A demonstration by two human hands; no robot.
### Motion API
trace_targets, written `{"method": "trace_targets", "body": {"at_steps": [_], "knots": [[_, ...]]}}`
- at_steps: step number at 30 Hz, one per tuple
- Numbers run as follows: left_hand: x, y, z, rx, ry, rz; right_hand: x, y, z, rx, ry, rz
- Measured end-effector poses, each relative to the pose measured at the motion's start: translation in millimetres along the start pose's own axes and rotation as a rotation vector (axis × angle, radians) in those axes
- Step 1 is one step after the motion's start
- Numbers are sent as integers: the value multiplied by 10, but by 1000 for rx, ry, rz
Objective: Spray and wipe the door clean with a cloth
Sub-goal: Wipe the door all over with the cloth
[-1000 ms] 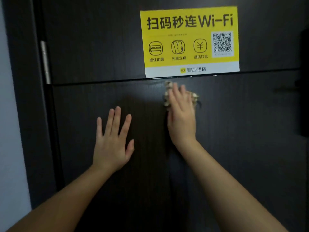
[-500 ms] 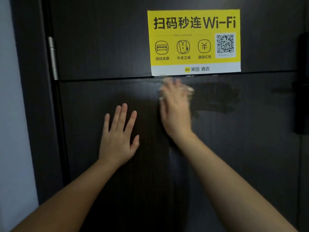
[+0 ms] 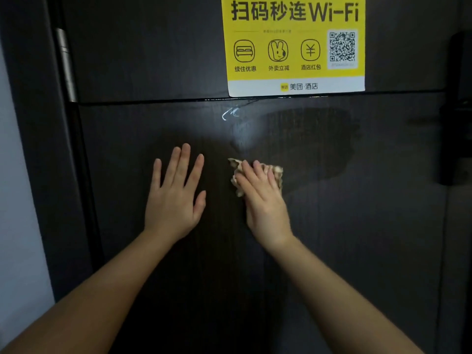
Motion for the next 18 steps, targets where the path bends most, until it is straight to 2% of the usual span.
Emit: {"method": "trace_targets", "body": {"at_steps": [1, 2, 5, 7, 8, 12, 14, 16, 18], "knots": [[-4, -8, -3, -3, -6, -5, 2, -41, -38, -5, -52, 29], [-7, -13, -4, -7, -12, -16, 64, -123, -171, -17, -27, 18], [-24, -11, 15, -34, -30, -39, 403, -510, -672, 43, 366, -281], [-19, -14, 35, -47, -46, -50, 648, -475, -626, 54, 473, -376], [-21, -18, 38, -55, -48, -54, 768, -359, -480, 54, 427, -341], [-19, -48, 46, -88, -47, -78, 920, 20, 152, 128, 58, -92], [-29, -67, 48, -116, -49, -89, 782, -123, 136, 259, 76, -118], [-40, -80, 54, -131, -51, -105, 603, -408, 20, 406, 179, -238], [-38, -77, 54, -136, -49, -107, 502, -559, -96, 620, 305, -268]]}}
Point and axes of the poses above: each hand's wrist, its own x-axis towards the middle knuckle, its own y-axis out of the palm, z = x × y, the point moved 9 cm from there along x, towards the middle knuckle, and after that the axes turned 9 degrees about x, right-handed, at the moved point
